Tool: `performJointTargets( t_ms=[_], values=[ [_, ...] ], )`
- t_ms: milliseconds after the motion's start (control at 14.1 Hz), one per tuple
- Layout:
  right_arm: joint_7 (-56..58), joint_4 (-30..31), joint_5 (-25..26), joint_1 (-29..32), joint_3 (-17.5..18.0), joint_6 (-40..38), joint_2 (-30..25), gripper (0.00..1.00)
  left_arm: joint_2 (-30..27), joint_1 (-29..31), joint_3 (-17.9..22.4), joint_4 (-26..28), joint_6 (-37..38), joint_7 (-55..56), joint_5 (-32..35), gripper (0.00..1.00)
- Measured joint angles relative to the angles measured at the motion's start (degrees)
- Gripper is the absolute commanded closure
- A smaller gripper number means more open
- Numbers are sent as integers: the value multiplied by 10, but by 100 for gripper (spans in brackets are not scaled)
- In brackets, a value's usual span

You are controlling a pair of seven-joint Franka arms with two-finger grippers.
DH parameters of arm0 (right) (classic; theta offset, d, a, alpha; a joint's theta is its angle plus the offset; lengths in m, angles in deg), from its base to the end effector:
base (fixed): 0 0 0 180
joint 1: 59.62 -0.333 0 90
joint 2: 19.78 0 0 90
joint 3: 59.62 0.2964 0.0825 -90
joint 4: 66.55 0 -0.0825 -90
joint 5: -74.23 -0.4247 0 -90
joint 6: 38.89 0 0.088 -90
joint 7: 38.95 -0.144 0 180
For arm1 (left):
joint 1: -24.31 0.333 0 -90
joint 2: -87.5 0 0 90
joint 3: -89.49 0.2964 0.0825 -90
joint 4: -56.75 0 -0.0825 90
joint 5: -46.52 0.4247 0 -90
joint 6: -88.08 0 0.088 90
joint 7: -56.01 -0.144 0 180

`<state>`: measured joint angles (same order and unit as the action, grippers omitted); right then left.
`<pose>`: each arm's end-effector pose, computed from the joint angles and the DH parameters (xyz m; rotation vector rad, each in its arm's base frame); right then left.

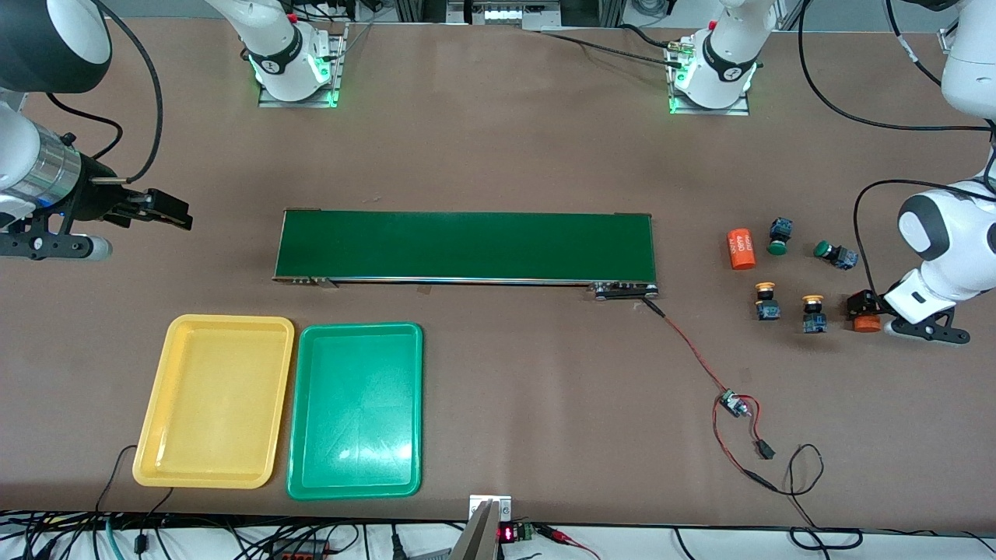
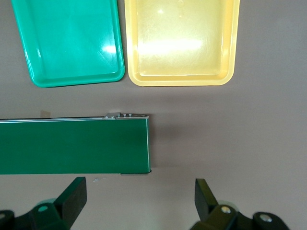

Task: Sort buttons by color to trays
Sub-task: 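Reach the left gripper down and grasp the orange battery, then carry the orange battery with the left gripper onto the conveyor belt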

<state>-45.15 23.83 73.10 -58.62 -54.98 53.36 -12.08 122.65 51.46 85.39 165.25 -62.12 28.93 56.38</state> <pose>0.6251 0.0404 0.4858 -3.1149 0.0726 0.1615 0.6084 0.2570 0.1027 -3.0253 0.3025 -0.1277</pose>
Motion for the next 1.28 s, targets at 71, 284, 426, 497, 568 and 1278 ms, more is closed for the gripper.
performJointTargets(
  t_ms=[71,284,426,497,568,1278],
  values=[
    [0,0,0,0,0,0,1,0,0,0,0,0,0,0,0,65],
    [0,0,0,0,0,0,1,0,5,1,0,3,1,0,0,77],
    [0,0,0,-1,0,0,1,0,4,2,-2,1,12,0,0,81],
    [0,0,0,-2,0,0,1,0,4,2,-7,-6,32,0,0,81],
    [0,0,-1,-4,0,0,1,0,1,3,-15,-19,63,0,0,81],
    [0,0,-1,-16,1,0,1,0,-58,0,-241,-213,501,1,0,79]
  ],
)
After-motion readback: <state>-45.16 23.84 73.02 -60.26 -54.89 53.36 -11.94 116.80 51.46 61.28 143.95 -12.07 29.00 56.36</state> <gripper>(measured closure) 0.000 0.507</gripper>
